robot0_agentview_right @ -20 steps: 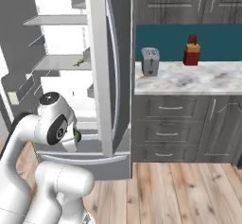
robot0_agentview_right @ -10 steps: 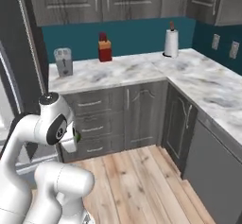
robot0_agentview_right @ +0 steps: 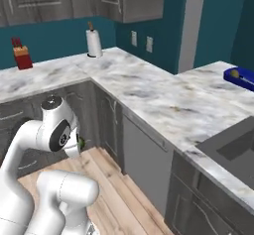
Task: Gather the potato and avocado from the fridge and place them on a tray on the dining counter. Then gather the fishs from the fridge and place them on the other tray.
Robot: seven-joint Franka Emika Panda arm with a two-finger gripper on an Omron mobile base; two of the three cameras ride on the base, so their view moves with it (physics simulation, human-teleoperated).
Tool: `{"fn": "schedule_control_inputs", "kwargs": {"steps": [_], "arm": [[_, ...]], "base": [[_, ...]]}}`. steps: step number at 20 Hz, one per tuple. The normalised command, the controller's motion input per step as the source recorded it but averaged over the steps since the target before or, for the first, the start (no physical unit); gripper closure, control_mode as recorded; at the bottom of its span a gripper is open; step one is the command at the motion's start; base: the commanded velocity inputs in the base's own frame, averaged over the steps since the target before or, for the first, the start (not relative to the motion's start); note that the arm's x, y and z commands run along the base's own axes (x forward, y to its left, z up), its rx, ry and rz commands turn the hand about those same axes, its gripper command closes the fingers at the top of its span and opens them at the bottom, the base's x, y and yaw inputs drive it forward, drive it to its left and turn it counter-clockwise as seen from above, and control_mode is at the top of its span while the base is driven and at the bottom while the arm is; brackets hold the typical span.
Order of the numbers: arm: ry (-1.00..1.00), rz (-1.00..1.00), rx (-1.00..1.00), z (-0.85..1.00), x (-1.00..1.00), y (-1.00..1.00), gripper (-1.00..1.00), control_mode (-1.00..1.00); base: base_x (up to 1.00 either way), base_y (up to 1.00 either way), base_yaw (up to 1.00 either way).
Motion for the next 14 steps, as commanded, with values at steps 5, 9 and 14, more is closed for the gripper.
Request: {"fn": "schedule_control_inputs", "kwargs": {"steps": [5,9,14], "arm": [[0.00,0.00,0.00,0.00,0.00,0.00,1.00,1.00],[0.00,0.00,0.00,0.00,0.00,0.00,1.00,1.00],[0.00,0.00,0.00,0.00,0.00,0.00,1.00,1.00]], "base": [[-0.15,-0.97,-0.51],[-0.41,-0.88,-0.48],[-0.50,-0.84,-0.47]]}}
